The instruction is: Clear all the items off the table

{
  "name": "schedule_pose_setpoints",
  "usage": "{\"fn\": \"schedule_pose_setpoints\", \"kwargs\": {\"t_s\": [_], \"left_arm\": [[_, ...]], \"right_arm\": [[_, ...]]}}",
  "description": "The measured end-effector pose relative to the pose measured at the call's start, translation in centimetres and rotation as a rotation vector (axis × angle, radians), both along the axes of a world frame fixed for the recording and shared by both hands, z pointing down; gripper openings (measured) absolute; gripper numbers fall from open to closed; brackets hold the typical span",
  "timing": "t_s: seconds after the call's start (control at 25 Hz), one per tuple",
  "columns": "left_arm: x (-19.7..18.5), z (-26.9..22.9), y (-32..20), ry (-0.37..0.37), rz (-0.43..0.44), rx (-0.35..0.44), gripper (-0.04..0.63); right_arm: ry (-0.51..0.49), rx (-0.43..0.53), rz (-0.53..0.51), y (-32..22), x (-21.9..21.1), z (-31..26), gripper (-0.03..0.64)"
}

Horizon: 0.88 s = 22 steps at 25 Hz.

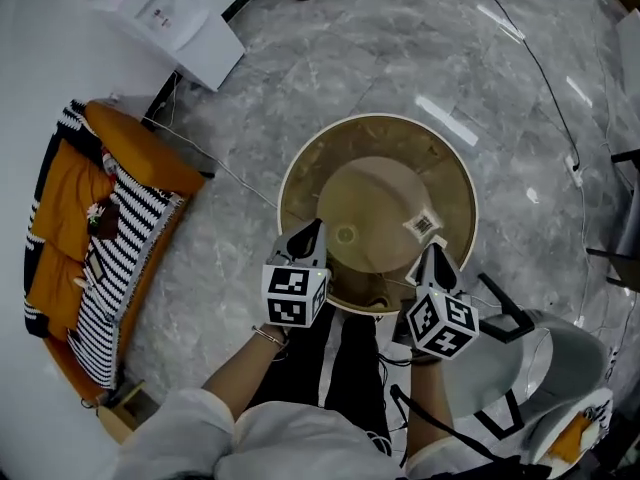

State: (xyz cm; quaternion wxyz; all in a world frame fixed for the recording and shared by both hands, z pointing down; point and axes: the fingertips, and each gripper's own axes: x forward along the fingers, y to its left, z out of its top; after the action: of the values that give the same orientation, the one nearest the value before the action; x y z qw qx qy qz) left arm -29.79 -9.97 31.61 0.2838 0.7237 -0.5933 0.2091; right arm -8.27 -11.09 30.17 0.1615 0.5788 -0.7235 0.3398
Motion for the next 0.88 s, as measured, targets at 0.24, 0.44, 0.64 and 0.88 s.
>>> {"fn": "schedule_pose_setpoints", "kwargs": {"t_s": [0.24,0.44,0.64,0.88], "left_arm": [[-1.6,6.9,2.0,0.010,-0.040,-0.080,0.002],[-3.2,10.4,2.5,0.016,-0.073,-0.102,0.002],[-3.8,12.4,3.7,0.022,-0.083,-0.126,0.002],[-5.2,14.2,4.5,0.015,-0.088,-0.136,0.002]], "right_arm": [[-0.008,-0.063,-0.036,1.2,-2.5,6.6,0.023],[-0.011,-0.077,-0.066,1.3,-4.6,9.6,0.023],[-0.044,-0.087,-0.114,1.7,-6.5,11.1,0.023],[-0.076,-0.135,-0.200,2.2,-9.5,14.0,0.104]]}}
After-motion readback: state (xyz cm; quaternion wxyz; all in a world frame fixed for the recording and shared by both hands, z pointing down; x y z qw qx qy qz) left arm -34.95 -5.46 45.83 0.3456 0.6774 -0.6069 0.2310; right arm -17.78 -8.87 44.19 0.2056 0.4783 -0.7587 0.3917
